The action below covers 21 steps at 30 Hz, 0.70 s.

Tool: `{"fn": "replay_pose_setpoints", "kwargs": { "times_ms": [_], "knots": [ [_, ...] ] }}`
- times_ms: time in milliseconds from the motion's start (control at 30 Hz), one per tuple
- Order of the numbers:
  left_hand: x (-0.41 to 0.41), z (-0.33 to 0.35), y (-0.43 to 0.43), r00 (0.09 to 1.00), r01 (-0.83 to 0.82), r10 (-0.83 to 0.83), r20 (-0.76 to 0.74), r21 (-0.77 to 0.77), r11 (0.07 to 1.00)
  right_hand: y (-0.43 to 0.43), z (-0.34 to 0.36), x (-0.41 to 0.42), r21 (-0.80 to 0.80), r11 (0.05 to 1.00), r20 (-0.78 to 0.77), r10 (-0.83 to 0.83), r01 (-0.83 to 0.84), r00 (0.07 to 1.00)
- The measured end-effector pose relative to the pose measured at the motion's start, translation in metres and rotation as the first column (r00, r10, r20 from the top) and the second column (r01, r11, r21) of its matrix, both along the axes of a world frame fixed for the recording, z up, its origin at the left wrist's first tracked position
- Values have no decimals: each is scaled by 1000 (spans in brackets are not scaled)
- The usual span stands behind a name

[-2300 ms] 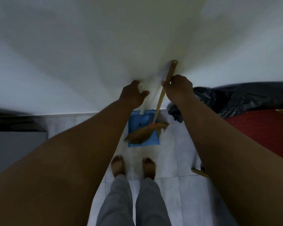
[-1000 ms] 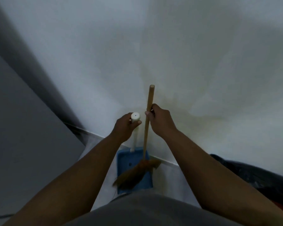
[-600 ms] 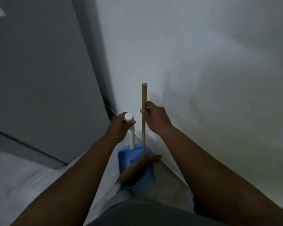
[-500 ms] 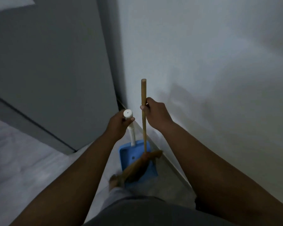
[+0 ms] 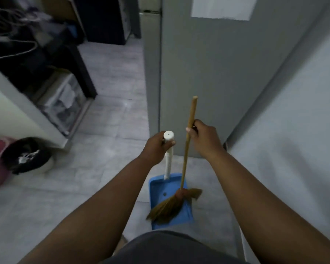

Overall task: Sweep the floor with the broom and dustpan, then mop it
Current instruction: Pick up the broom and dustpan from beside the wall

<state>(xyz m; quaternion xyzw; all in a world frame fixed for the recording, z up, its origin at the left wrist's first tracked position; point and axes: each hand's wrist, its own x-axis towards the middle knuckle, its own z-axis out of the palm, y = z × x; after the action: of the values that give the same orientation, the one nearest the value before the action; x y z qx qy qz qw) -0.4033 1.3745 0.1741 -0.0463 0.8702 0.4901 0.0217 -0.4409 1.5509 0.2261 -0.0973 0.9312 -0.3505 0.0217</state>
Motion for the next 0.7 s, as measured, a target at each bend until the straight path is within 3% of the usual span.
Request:
{"fn": "replay_pose_setpoints", "kwargs": {
  "times_ms": [267,700],
  "knots": [
    [60,-1,-195,955,-298,298,6,20,954,-213,7,12,1,957,-10,288,-288,957],
    [147,-10,-430,764,-645,645,-10,33,764,-494,-8,53,-79,740,5,671,-668,742]
  ]
}}
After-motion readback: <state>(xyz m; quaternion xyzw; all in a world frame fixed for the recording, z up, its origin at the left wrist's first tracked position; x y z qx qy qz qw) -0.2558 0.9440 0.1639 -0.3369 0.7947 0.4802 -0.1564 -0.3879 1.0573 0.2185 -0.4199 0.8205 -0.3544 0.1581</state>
